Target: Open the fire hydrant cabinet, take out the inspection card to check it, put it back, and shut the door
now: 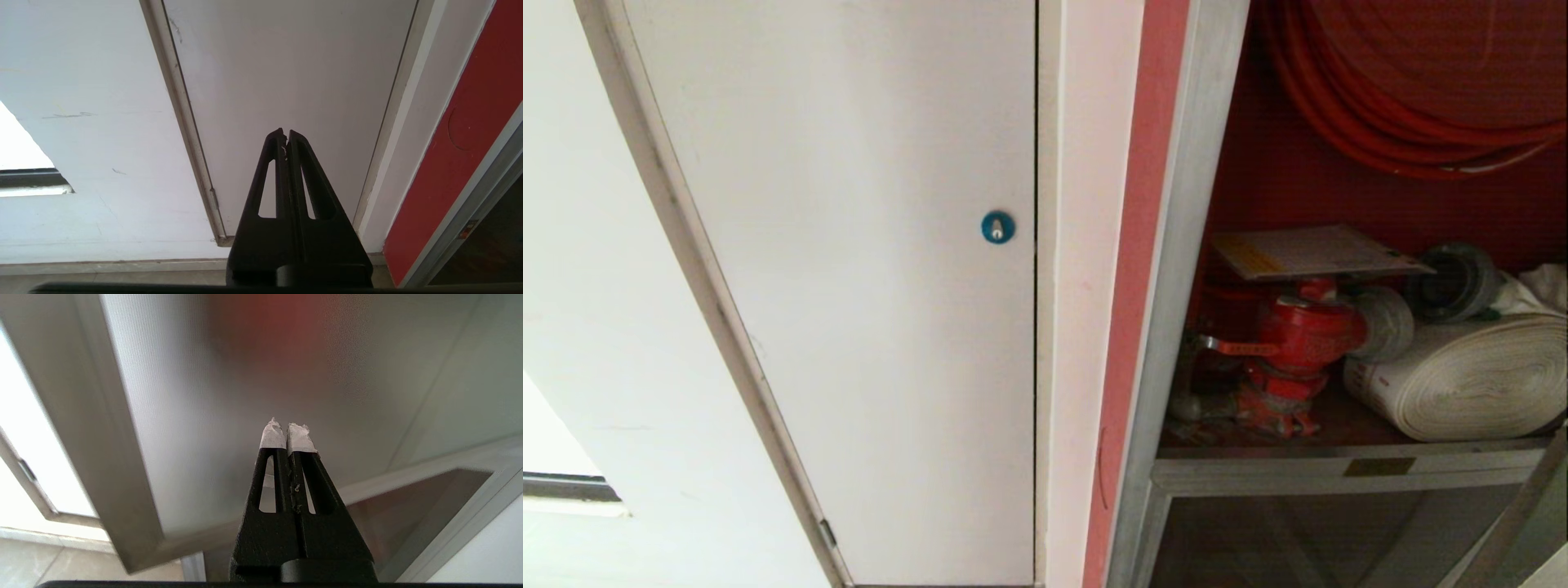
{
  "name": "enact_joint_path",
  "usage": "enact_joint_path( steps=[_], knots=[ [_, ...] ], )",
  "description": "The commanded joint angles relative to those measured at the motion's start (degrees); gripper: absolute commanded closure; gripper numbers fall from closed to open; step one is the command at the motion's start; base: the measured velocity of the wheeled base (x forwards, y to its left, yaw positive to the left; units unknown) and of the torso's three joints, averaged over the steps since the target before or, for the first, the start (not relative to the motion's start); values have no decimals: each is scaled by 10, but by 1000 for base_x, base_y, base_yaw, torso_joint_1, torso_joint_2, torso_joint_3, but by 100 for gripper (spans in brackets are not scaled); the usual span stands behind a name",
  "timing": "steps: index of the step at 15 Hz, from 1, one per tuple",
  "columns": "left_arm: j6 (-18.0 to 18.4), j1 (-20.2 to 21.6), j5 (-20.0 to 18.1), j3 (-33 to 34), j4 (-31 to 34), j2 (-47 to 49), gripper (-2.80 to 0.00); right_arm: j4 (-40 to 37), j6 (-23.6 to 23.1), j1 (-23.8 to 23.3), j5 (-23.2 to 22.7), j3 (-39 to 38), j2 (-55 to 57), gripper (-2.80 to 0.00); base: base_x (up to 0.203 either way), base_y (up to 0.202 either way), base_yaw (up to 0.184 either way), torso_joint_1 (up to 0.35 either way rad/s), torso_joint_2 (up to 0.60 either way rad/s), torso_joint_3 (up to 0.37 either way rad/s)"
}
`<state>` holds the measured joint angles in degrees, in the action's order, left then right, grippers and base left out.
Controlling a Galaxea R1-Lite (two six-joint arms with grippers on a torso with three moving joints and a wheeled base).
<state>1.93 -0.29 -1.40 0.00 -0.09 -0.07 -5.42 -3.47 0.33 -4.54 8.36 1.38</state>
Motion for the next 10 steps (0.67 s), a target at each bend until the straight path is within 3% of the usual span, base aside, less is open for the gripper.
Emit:
enact_joint_path(
  steps=[1,3,10],
  knots=[
    [0,0,0,1,0,1,0,24,-2,0,2,-45,-13,0,0,0,0,0,0,0],
    [0,0,0,1,0,1,0,70,-5,0,10,-82,-13,0,0,0,0,0,0,0],
    [0,0,0,1,0,1,0,50,-9,0,22,-84,-13,0,0,0,0,0,0,0]
  ],
)
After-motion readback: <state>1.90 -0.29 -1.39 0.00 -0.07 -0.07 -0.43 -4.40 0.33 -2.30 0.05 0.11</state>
